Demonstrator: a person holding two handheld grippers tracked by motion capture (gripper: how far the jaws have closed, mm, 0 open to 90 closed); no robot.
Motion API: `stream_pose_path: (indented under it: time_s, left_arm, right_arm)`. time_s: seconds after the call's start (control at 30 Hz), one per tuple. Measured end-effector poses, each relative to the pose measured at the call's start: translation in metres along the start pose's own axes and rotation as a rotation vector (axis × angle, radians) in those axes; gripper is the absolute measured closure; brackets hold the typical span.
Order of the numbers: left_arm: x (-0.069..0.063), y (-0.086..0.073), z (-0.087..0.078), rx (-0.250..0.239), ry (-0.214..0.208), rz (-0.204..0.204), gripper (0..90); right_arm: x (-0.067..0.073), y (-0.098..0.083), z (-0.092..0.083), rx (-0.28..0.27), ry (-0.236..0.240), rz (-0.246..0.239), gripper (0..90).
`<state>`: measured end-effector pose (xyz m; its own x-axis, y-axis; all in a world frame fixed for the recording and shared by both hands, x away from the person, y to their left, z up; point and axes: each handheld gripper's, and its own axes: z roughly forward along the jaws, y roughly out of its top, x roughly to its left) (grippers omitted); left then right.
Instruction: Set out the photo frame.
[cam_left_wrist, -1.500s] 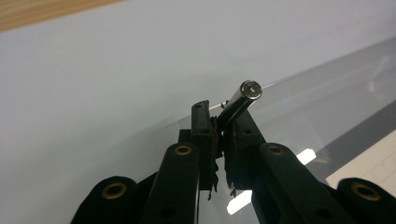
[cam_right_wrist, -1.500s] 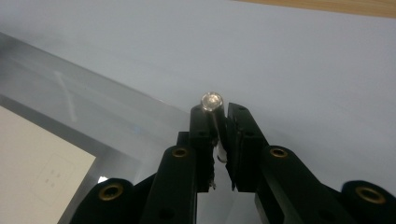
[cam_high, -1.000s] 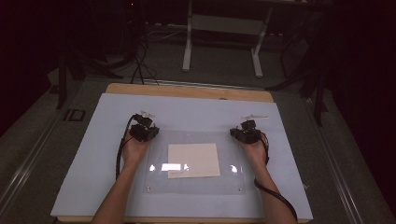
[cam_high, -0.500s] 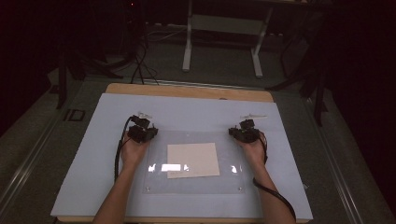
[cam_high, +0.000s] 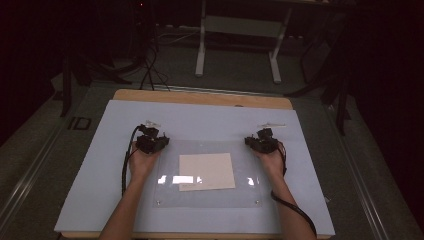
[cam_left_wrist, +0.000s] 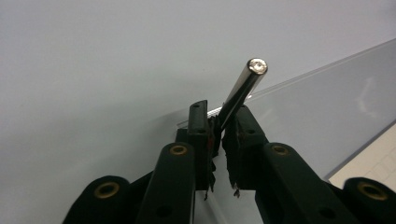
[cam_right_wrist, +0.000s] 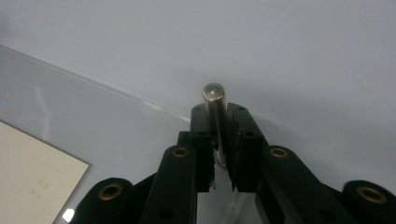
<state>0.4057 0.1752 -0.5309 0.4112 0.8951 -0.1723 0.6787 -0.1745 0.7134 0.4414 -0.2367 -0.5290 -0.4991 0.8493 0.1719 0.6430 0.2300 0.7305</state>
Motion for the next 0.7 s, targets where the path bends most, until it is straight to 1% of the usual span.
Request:
stream_pose_path:
  time_s: [0.07, 0.13, 0.2, 0.3, 0.33, 0.4, 0.43, 0.47, 0.53, 0.57, 0.7]
  left_arm:
    - [0.000, -0.002, -0.001, -0.013, -0.004, 0.007, 75.3]
    - [0.000, -0.004, -0.003, -0.039, -0.018, 0.020, 73.5]
    - [-0.001, -0.007, -0.006, -0.068, -0.017, 0.033, 73.3]
    - [0.000, -0.010, -0.012, -0.123, -0.036, 0.041, 73.3]
    - [0.001, -0.011, -0.015, -0.145, -0.033, 0.044, 73.3]
    - [0.002, -0.012, -0.021, -0.197, -0.035, 0.043, 76.5]
    - [0.003, -0.012, -0.023, -0.213, -0.038, 0.042, 78.5]
    - [0.003, -0.011, -0.024, -0.219, -0.048, 0.047, 79.2]
    - [0.001, -0.011, -0.024, -0.219, -0.037, 0.072, 82.1]
    - [0.001, -0.011, -0.023, -0.222, -0.031, 0.075, 82.1]
    - [0.002, -0.011, -0.021, -0.234, -0.038, 0.067, 81.5]
  right_arm:
    - [0.000, 0.000, 0.000, 0.001, 0.001, -0.002, 81.5]
    - [0.000, 0.000, 0.000, 0.000, 0.002, -0.004, 81.5]
    - [0.000, 0.000, 0.000, -0.002, 0.002, -0.003, 81.5]
    - [0.000, -0.001, 0.000, -0.007, 0.002, -0.003, 81.4]
    - [0.000, -0.001, 0.000, -0.008, 0.002, -0.002, 81.4]
    - [0.000, -0.002, 0.000, -0.012, 0.004, 0.002, 81.4]
    - [0.000, -0.002, 0.000, -0.012, 0.004, 0.001, 81.4]
    - [0.000, -0.002, 0.000, -0.012, 0.002, 0.000, 81.4]
    - [-0.001, -0.002, 0.000, -0.013, 0.005, 0.000, 81.4]
    - [-0.001, -0.002, 0.000, -0.014, 0.004, 0.000, 81.4]
    - [-0.001, -0.002, 0.000, -0.015, 0.004, 0.000, 81.4]
